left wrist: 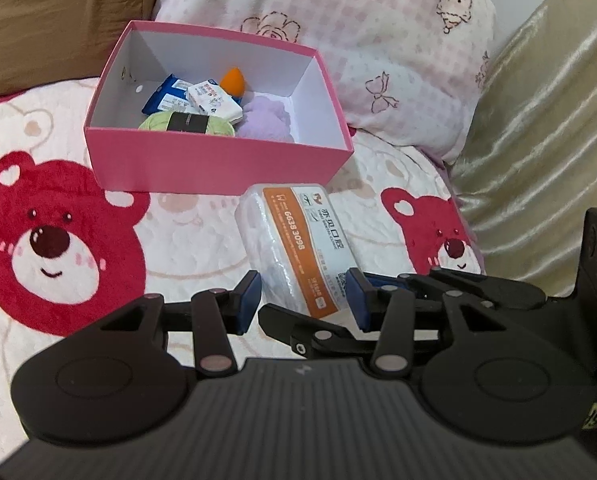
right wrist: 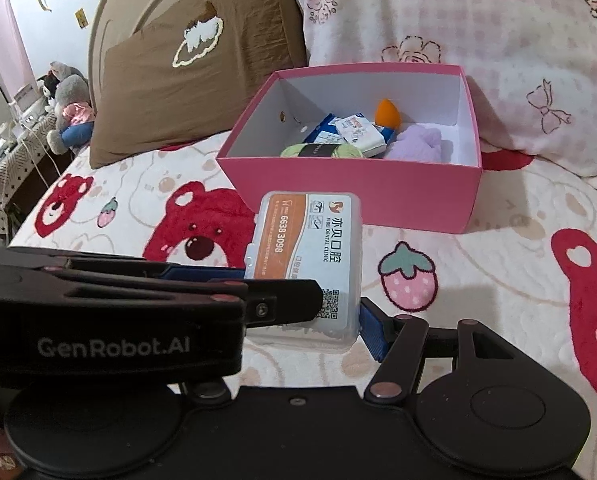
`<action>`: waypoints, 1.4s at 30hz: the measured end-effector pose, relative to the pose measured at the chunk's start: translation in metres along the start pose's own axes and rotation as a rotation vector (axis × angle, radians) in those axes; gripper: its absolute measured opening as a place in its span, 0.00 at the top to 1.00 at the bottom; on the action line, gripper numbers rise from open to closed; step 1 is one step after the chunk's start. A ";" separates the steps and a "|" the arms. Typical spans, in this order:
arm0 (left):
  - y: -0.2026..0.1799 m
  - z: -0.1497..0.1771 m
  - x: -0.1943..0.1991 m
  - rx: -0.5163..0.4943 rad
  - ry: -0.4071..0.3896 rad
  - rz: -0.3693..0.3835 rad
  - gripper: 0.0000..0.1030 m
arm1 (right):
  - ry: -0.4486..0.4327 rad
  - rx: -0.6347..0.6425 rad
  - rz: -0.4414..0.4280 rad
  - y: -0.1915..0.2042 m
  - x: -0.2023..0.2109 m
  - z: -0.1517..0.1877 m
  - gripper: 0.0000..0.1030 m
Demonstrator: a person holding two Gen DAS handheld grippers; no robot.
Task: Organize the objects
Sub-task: 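Lift the clear orange-labelled box with the left gripper and carry it over the pink box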
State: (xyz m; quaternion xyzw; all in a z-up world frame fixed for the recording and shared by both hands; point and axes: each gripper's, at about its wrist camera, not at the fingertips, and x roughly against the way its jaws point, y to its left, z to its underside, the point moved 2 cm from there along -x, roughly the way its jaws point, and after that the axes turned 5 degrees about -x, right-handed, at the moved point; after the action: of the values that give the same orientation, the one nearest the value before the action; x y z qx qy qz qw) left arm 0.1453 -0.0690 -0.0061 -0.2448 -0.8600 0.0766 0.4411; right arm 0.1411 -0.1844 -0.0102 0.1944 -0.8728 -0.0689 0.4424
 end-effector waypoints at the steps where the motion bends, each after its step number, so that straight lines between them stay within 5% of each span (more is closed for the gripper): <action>1: -0.001 -0.004 0.002 -0.005 0.003 -0.003 0.57 | 0.000 -0.003 -0.003 0.000 0.001 -0.002 0.35; 21: -0.003 -0.124 0.024 0.000 -0.069 -0.008 0.57 | -0.114 -0.046 -0.021 0.009 0.028 -0.102 0.35; 31: 0.019 -0.185 -0.018 -0.011 -0.122 0.024 0.57 | -0.166 -0.047 0.041 -0.003 -0.007 -0.165 0.36; 42: 0.044 -0.195 -0.098 -0.015 -0.056 0.018 0.57 | -0.213 -0.115 0.015 -0.046 -0.071 -0.168 0.35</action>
State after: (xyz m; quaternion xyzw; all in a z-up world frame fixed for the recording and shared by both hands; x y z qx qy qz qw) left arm 0.3644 -0.0946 0.0251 -0.2538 -0.8703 0.0809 0.4143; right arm 0.3264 -0.1897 0.0240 0.1536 -0.9109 -0.1358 0.3582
